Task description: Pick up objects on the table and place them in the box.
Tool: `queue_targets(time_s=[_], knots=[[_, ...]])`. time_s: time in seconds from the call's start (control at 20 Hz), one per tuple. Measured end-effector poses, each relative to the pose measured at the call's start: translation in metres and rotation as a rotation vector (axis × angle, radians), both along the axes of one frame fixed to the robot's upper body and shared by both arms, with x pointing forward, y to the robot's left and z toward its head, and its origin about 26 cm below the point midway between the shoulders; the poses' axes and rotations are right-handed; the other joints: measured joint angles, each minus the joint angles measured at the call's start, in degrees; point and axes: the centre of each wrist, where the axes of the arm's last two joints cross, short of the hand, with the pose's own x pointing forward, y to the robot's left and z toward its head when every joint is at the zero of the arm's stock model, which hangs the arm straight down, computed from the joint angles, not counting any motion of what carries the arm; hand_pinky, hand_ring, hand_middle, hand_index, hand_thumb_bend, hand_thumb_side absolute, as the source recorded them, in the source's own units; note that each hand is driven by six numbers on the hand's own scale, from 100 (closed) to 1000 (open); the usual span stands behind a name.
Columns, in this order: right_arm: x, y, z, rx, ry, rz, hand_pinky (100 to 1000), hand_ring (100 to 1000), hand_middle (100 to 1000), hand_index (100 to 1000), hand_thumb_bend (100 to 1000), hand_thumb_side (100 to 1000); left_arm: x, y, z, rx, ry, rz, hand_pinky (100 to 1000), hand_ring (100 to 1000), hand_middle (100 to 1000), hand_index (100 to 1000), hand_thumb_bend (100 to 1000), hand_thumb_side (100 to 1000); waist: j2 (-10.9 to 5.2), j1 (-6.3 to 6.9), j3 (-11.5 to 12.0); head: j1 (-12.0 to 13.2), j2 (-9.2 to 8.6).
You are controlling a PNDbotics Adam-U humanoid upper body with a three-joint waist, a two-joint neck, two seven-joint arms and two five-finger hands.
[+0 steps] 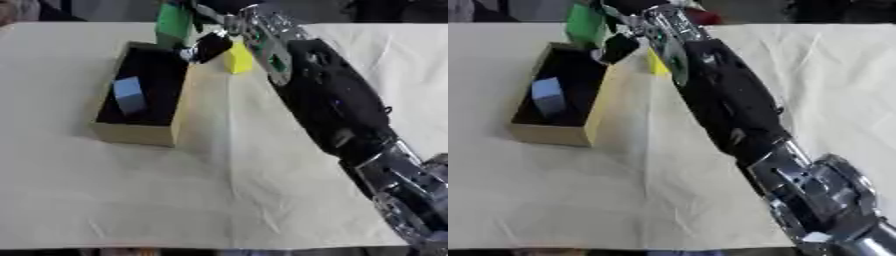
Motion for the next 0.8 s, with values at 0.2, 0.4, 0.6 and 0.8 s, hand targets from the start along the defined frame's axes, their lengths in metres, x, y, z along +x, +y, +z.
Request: queue_targets(time_s=[0.2,0.4,0.6,0.8], knots=[[-0.003,0.011,-0.011,-0.018,0.025,0.007,762,772,469,688,100,544,0.0,0.0,0.001,0.001,-0.001,-0.003,730,621,728,793,100,742,0.14,0.07,0.33,-0.13,0.0],[-0.005,0.018,-0.025,-0.043,0.04,-0.001,761,772,471,687,100,549,0.0,0.0,0.001,0.001,0.0,-0.006,730,621,728,793,100,742,0.2,0.17,0.36,-0.46,0.0],[-0.007,0.025,-0.037,-0.069,0.046,-0.005,769,781,486,698,100,577,0.001,0.0,0.001,0.002,0.0,-0.008,731,621,729,793,100,743,0.26,0.19,0.4,-0.71,0.0],[-0.01,0.032,-0.045,-0.078,0.05,0.022,812,835,607,813,100,643,0.001,0.0,0.001,0.002,0.0,-0.009,731,620,729,794,100,744,0.51,0.2,0.57,-1.21,0.0]])
